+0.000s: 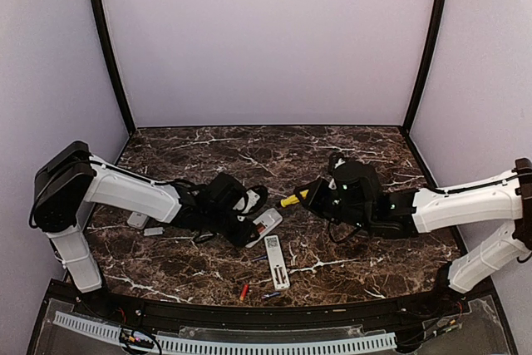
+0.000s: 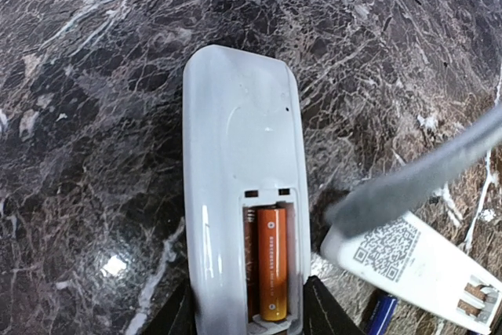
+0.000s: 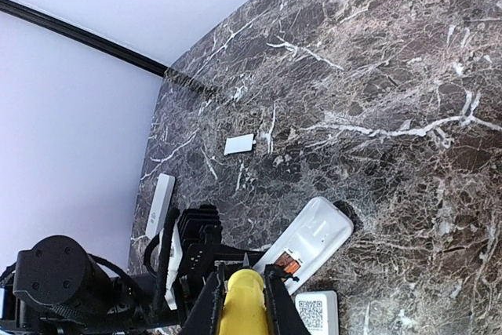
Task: Unload the batteries from the remote control
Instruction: Pick up the remote control without the battery cover from the center of the board.
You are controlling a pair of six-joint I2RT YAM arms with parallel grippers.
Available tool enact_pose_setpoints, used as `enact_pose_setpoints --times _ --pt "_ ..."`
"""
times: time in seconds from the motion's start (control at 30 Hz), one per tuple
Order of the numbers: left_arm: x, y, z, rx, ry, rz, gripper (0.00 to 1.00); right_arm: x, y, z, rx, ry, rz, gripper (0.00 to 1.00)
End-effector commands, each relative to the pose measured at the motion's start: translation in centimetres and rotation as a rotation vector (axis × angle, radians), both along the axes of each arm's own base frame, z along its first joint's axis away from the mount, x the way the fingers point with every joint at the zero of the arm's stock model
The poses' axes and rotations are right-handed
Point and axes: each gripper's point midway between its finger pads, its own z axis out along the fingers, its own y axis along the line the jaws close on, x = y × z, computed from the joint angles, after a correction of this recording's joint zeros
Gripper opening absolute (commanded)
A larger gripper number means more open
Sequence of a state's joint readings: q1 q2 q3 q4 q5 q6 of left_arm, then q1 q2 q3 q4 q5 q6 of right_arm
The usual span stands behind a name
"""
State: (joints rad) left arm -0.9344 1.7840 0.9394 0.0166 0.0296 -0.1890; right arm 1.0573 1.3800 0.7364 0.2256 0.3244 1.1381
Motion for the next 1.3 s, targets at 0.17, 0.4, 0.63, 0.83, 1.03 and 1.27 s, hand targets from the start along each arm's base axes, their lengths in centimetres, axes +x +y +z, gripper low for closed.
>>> enact_pose_setpoints --times 0.17,0.4,0.63,0.83,1.03,1.27 --pt "1.1 6.0 0.6 0.298 -0.144 0.082 0.00 0.1 -2.0 -0.6 -0.059 -0.017 -0.056 0.00" --pt "0.7 6.7 0.6 0.322 -0.141 0.108 0.00 0.0 -2.0 -1.0 -0.127 -0.029 -0.022 0.00" --pt "1.7 7.1 3.8 0.389 -0.337 0.123 0.03 0.4 -4.5 -0.5 -0.162 -0.058 -0.057 0.00" --pt "1.1 6.1 1.6 0.515 -0.311 0.059 0.13 0.5 -5.5 -0.4 -0.171 -0.061 -0.070 0.00" --pt "-1.4 4.5 1.0 0.387 -0.160 0.043 0.48 0.4 -5.7 -0.8 -0.169 -0.049 -0.072 0.00" --pt "-5.4 2.4 2.2 0.170 0.077 0.033 0.76 0.5 -5.7 -0.5 -0.169 -0.059 -0.067 0.00"
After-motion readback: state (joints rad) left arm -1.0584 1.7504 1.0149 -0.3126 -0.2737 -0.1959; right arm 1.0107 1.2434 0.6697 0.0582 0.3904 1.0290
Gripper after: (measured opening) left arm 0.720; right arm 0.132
